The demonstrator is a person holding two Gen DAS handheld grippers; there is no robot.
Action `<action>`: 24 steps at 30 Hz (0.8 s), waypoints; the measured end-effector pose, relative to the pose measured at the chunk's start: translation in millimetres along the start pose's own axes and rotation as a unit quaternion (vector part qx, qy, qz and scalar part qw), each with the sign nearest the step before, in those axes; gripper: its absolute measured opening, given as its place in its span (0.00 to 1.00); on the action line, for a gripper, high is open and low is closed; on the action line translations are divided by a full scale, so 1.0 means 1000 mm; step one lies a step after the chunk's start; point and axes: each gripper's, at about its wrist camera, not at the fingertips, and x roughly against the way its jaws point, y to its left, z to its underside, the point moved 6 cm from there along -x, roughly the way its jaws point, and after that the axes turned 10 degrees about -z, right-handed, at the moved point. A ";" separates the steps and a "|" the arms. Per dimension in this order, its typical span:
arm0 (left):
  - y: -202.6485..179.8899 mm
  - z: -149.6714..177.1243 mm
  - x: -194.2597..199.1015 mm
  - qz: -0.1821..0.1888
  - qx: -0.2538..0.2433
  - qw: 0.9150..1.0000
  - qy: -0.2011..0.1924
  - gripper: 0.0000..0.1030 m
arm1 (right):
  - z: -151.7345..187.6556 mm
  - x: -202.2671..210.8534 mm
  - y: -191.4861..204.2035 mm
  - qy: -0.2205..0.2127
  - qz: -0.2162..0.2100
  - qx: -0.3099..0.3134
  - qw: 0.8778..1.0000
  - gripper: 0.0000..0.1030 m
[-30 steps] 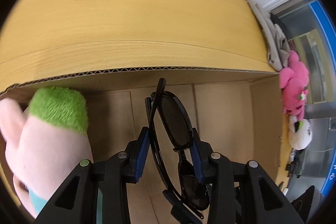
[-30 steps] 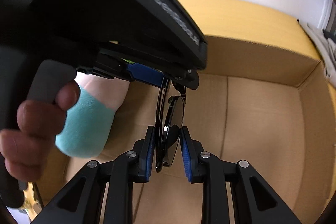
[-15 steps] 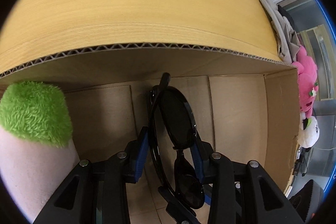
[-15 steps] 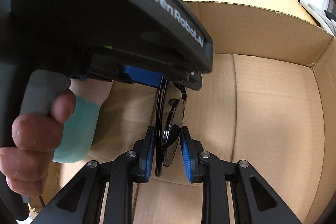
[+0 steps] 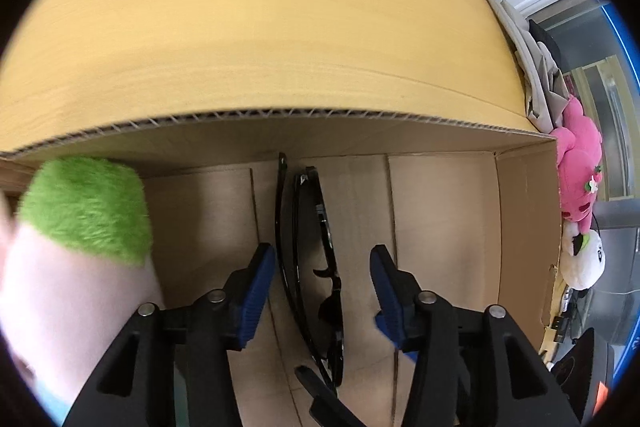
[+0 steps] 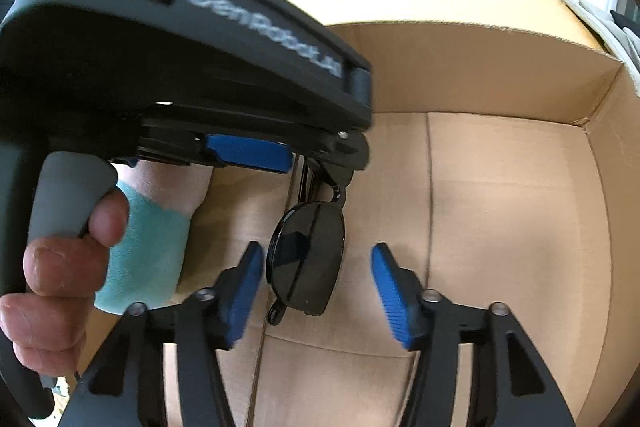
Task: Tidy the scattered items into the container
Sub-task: 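Open the right gripper to release the sunglasses and withdraw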
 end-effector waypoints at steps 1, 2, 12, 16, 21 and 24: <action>-0.001 0.000 0.006 0.001 -0.001 1.000 -0.005 0.50 | 0.000 0.004 0.001 -0.002 -0.001 0.000 1.000 0.66; -0.001 0.001 0.014 0.001 -0.001 1.000 -0.010 0.50 | 0.000 0.008 0.003 -0.003 -0.002 0.001 1.000 0.66; 0.002 0.041 0.117 -0.001 -0.001 0.997 -0.083 0.50 | 0.010 0.086 0.031 -0.018 0.004 0.020 1.000 0.84; 0.003 0.079 0.163 -0.021 -0.013 0.993 -0.116 0.60 | 0.010 0.111 0.050 -0.017 0.013 0.045 0.999 0.92; 0.010 0.129 0.211 -0.024 0.009 0.988 -0.151 0.62 | 0.023 0.163 0.052 -0.019 0.034 0.060 0.997 0.94; 0.006 0.161 0.229 -0.022 0.014 0.986 -0.162 0.62 | 0.038 0.199 0.072 -0.023 0.039 0.072 0.996 0.94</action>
